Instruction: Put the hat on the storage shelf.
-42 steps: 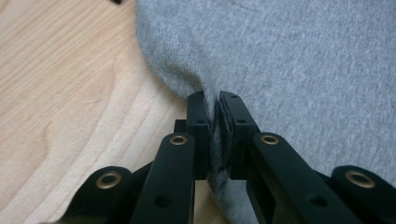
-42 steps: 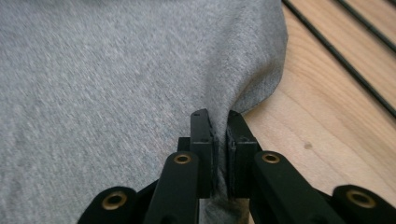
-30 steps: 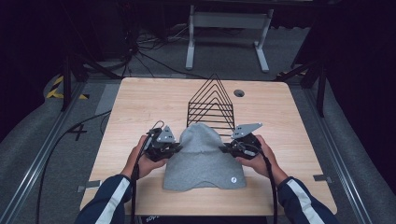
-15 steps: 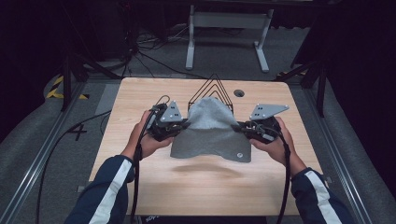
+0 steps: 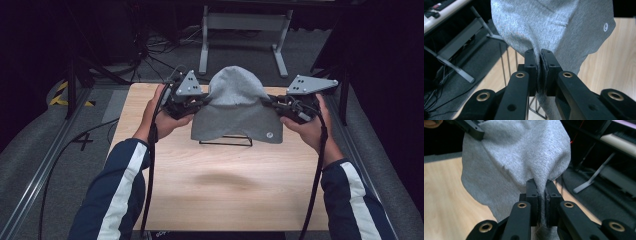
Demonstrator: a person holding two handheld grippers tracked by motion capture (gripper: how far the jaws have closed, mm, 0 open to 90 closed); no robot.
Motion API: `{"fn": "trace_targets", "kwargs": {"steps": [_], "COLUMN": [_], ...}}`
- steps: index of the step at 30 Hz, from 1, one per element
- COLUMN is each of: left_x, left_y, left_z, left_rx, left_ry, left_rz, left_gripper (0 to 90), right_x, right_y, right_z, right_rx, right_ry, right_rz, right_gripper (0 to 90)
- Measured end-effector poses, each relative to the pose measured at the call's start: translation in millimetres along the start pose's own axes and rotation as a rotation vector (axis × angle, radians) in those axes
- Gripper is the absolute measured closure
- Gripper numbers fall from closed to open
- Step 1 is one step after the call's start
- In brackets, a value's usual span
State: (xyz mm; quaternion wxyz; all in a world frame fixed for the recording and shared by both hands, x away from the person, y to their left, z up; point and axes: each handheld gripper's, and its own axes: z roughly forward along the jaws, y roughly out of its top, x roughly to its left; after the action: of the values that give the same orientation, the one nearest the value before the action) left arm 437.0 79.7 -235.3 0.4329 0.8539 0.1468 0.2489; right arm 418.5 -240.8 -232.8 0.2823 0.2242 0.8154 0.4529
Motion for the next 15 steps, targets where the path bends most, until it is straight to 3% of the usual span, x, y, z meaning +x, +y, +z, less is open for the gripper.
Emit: {"fn": "trace_targets", "kwargs": {"steps": [4, 5, 6, 7, 10, 15], "left_x": [8.8, 11.8, 16.8, 18.8, 26.7, 40.9], "left_y": [11.2, 13.8, 18.2, 20.4, 28.0, 38.0], "left_z": [-1.3, -1.3, -0.2, 1.1, 5.5, 11.6], "left_rx": [-0.014, -0.020, -0.014, -0.009, -0.002, -0.012], "left_ry": [0.024, 0.025, 0.046, 0.052, 0.075, 0.085], "left_rz": [0.004, -0.012, 0.008, -0.003, 0.001, -0.017], "left_gripper": [84.4, 84.4, 84.4, 84.4, 84.5, 84.5], "right_x": [-7.7, -11.0, -13.6, -17.1, -26.0, -34.7], "right_y": [10.0, 13.3, 15.7, 19.0, 22.8, 31.0], "right_z": [-1.4, -1.1, -0.9, -0.9, 0.2, 8.1], "right_rx": [-0.019, -0.025, -0.029, -0.034, -0.049, -0.059], "right_ry": [-0.023, -0.028, -0.037, -0.060, -0.073, -0.095], "right_rz": [0.008, 0.009, 0.011, -0.004, 0.020, 0.035], "right_gripper": [84.5, 84.6, 84.6, 84.5, 84.6, 84.5]}}
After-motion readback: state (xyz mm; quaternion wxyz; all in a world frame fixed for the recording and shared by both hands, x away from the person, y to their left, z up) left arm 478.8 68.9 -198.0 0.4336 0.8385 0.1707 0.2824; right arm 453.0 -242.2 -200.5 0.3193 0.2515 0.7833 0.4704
